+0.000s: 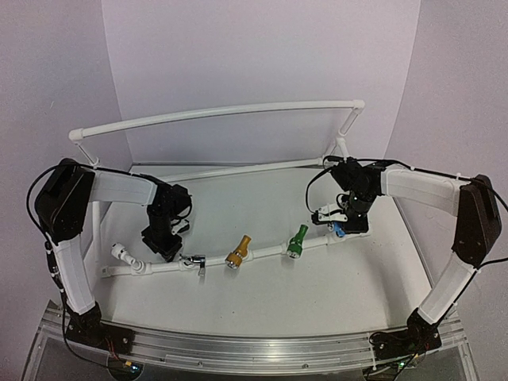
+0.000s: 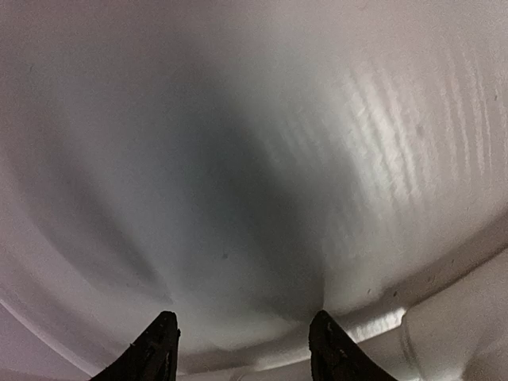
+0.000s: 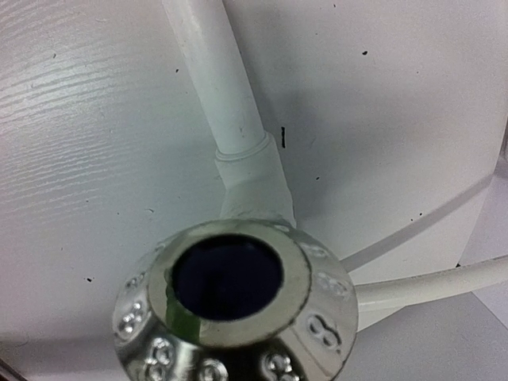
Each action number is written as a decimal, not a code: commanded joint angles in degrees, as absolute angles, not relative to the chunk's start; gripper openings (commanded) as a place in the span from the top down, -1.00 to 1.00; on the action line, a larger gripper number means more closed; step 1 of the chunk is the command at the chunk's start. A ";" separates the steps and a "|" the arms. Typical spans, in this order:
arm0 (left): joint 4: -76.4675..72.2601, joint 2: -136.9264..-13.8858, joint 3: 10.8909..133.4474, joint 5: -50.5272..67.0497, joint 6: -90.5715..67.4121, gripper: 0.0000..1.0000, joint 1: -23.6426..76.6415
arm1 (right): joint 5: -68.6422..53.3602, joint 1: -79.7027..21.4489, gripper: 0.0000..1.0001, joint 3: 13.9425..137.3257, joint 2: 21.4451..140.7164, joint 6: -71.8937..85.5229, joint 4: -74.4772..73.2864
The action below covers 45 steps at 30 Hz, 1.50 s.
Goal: Install the water faucets
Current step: Move the pipe with the faucet installed to the center of the board.
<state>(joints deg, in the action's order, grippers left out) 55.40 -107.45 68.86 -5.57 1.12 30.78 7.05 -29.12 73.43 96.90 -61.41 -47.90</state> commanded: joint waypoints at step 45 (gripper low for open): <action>43.27 -107.57 85.15 6.35 -11.77 -0.55 45.44 | 2.96 -25.18 1.00 71.11 89.84 -53.20 -39.03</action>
<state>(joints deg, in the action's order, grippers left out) 44.97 -110.56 84.09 7.37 -10.36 45.79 4.21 -25.05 66.47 89.54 -60.13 -48.41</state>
